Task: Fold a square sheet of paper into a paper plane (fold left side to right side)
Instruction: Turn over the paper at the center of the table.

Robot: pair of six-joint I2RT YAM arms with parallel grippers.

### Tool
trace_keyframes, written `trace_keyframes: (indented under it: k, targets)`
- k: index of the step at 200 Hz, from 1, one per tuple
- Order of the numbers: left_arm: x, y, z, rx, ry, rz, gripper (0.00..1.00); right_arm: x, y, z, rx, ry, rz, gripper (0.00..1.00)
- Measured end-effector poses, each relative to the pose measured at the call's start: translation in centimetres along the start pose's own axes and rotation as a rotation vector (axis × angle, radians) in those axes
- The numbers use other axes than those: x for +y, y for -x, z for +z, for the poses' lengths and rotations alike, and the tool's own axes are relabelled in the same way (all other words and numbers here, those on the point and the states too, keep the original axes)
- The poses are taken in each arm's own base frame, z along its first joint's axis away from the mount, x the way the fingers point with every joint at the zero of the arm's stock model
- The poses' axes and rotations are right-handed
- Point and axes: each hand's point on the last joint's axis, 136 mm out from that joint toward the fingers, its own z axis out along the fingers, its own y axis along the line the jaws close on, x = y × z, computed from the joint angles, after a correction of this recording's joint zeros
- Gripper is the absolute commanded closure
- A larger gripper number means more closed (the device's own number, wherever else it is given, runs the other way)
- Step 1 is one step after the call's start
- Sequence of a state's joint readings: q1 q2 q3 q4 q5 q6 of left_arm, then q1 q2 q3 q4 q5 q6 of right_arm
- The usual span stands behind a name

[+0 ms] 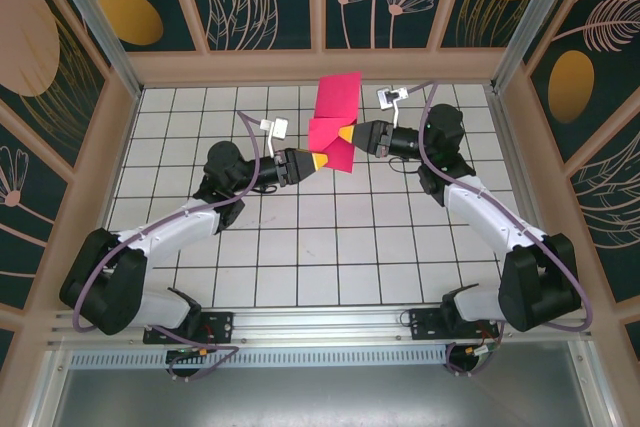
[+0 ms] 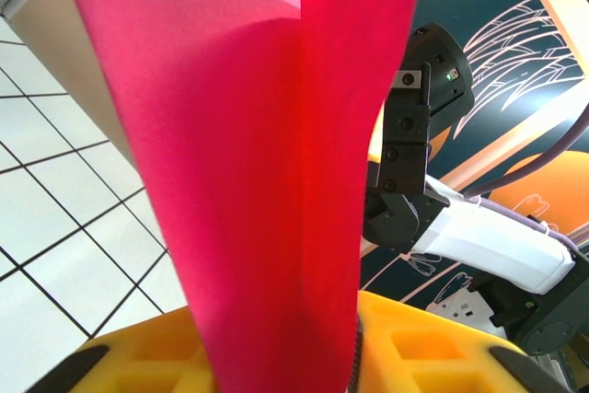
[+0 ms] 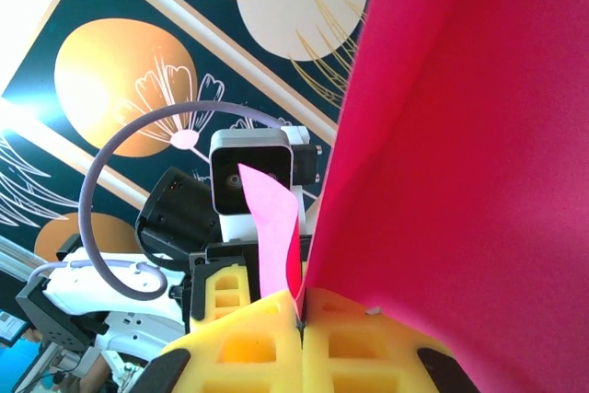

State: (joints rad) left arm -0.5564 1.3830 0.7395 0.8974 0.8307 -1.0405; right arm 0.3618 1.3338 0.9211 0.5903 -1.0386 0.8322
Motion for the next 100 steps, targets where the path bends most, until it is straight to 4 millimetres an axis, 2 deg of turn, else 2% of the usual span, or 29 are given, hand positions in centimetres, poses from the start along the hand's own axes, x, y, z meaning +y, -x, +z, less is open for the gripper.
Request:
trace_keyframes:
  k: [61,70,73,86,100]
  targets:
    - [-0.1,0.0,-0.1,0.002,0.002,0.025,0.95,-0.5,-0.7,-0.1,0.022,-0.017,0.047,1.0]
    - [-0.1,-0.1,-0.1,0.003,0.003,0.033,1.0,-0.6,-0.7,-0.1,0.024,-0.021,0.05,0.91]
    - [-0.1,-0.1,-0.1,0.004,0.003,0.032,1.0,-0.7,-0.8,-0.1,0.025,-0.024,0.05,0.9]
    - [0.0,-0.2,-0.1,0.009,0.009,0.032,1.0,-1.0,-1.0,-0.1,0.029,-0.035,0.057,0.73]
    - [0.5,-0.4,-0.1,0.015,0.028,0.031,1.0,-1.4,-1.2,-0.4,0.034,-0.058,0.062,0.61]
